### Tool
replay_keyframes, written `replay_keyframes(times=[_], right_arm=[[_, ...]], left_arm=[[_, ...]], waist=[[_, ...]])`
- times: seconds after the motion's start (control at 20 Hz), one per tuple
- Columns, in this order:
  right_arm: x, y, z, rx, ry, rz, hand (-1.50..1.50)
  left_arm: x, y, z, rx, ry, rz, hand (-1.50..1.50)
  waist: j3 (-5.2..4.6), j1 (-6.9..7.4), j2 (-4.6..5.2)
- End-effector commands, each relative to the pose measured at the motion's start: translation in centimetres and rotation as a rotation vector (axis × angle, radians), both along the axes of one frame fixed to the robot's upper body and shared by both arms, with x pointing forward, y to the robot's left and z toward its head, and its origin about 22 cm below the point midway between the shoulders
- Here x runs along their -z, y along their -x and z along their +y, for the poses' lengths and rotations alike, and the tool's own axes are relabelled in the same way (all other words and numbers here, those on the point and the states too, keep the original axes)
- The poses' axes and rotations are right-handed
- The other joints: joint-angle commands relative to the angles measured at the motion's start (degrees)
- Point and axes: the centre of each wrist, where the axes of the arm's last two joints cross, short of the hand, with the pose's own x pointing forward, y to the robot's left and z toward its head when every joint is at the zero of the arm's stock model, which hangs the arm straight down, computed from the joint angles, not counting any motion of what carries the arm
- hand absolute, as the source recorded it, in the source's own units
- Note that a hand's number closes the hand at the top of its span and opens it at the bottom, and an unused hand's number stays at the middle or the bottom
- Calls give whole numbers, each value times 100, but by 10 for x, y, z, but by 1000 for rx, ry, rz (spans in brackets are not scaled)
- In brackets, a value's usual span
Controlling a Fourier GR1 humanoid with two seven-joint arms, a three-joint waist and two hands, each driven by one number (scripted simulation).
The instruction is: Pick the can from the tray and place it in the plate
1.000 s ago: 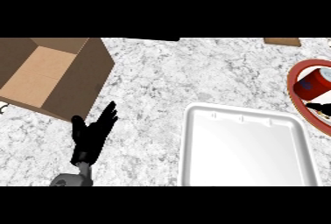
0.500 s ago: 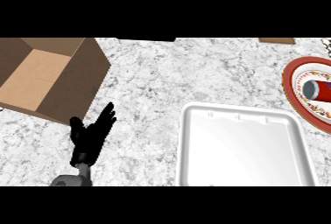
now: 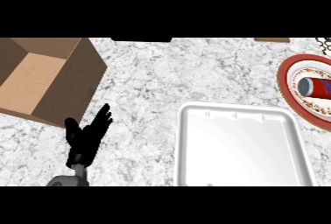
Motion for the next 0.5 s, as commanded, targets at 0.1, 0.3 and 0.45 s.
replay_keyframes(times=[0.1, 0.3, 0.45], right_arm=[[15, 27, -10, -161, -21, -35, -150], [9, 50, -26, -172, 15, 12, -150], [2, 50, -29, -170, 50, 18, -150]], left_arm=[[9, 9, 3, -15, -4, 7, 0], [-5, 4, 4, -23, -8, 1, 0], [6, 13, 4, -14, -1, 19, 0]], waist=[[5, -42, -25], [17, -130, -70], [5, -65, -55]])
